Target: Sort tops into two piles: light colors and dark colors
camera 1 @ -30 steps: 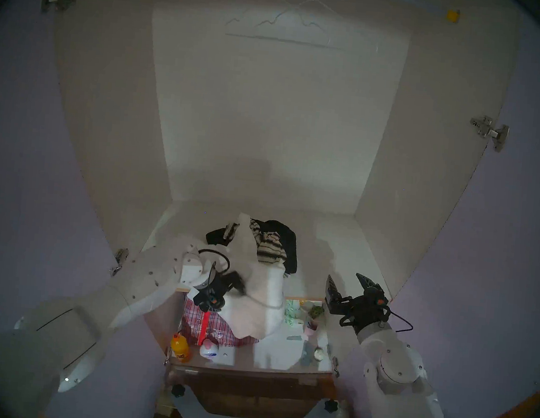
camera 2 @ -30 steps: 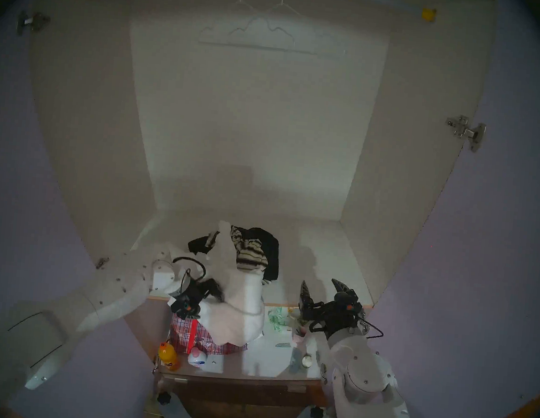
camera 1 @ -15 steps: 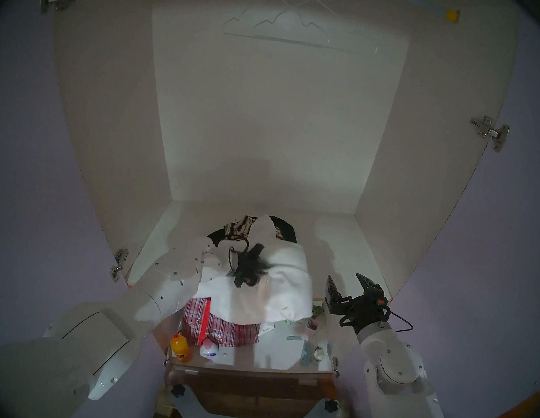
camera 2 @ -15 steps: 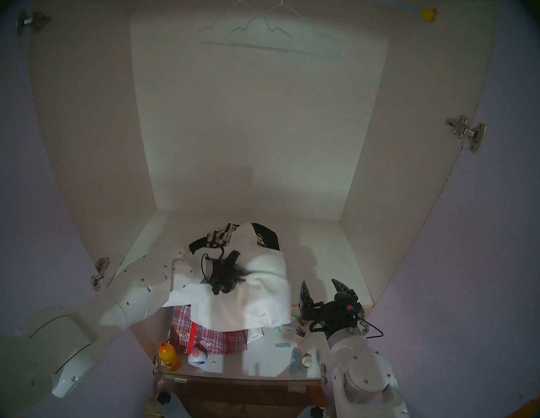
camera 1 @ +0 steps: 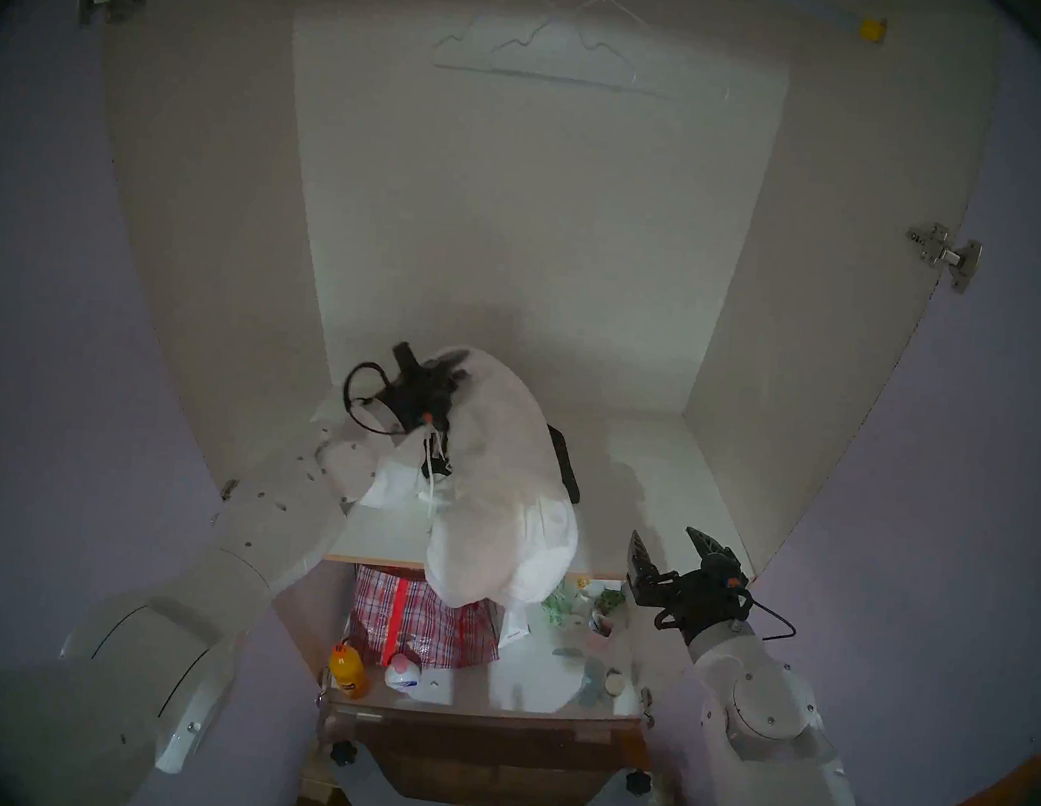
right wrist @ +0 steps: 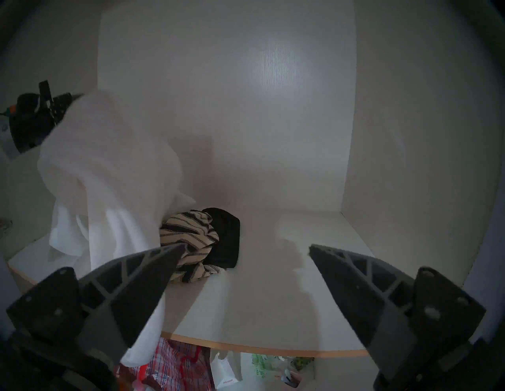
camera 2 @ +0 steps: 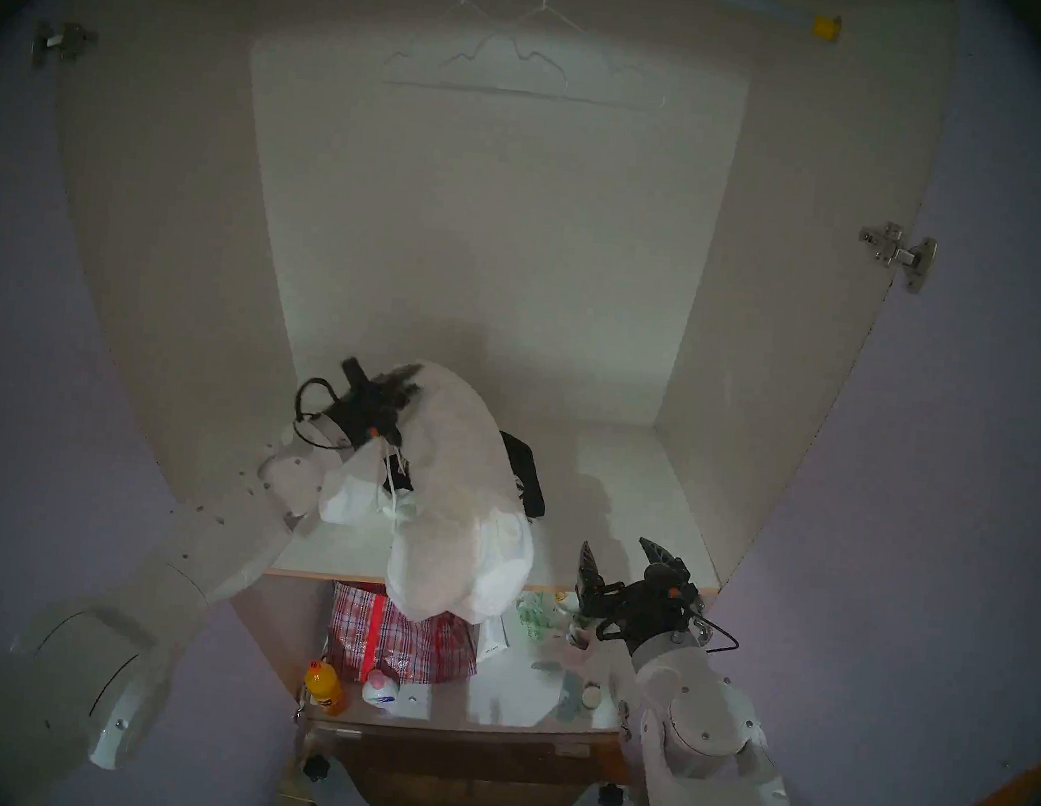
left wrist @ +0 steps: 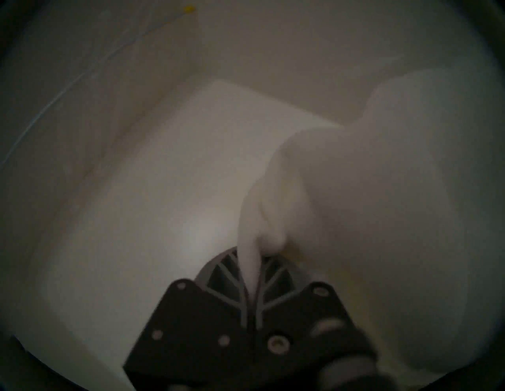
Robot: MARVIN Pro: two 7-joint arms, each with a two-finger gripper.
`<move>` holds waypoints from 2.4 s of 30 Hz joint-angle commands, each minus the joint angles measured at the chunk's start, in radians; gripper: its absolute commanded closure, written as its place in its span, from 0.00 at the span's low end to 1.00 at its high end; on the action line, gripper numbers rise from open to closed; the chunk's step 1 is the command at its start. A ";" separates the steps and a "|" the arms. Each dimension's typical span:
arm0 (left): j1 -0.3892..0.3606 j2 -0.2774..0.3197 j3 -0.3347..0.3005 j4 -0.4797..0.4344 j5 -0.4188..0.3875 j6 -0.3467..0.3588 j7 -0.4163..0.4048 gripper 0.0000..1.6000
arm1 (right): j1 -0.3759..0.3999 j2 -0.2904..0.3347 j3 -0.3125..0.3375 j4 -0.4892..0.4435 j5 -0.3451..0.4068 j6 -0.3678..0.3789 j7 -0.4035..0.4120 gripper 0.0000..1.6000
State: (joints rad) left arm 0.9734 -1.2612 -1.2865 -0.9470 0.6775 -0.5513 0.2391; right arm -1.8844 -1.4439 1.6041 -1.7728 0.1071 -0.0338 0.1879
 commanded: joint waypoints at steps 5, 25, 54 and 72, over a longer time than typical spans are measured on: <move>-0.099 0.031 -0.177 -0.052 -0.192 0.236 0.057 1.00 | 0.011 -0.001 -0.001 -0.024 0.000 -0.013 0.000 0.00; -0.097 -0.019 -0.386 -0.071 -0.280 0.700 -0.003 1.00 | 0.007 -0.003 0.000 -0.028 -0.002 -0.022 -0.001 0.00; -0.099 0.207 0.138 0.018 0.404 0.563 -0.404 1.00 | 0.013 -0.003 0.001 -0.020 0.000 -0.010 0.002 0.00; -0.412 -0.073 0.105 0.465 0.589 0.505 -0.592 0.00 | 0.012 -0.003 0.001 -0.022 -0.001 -0.012 0.003 0.00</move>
State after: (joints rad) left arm 0.6411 -1.3124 -1.0551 -0.4835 1.4034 -0.0756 -0.3490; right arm -1.8837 -1.4464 1.6060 -1.7716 0.1063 -0.0342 0.1906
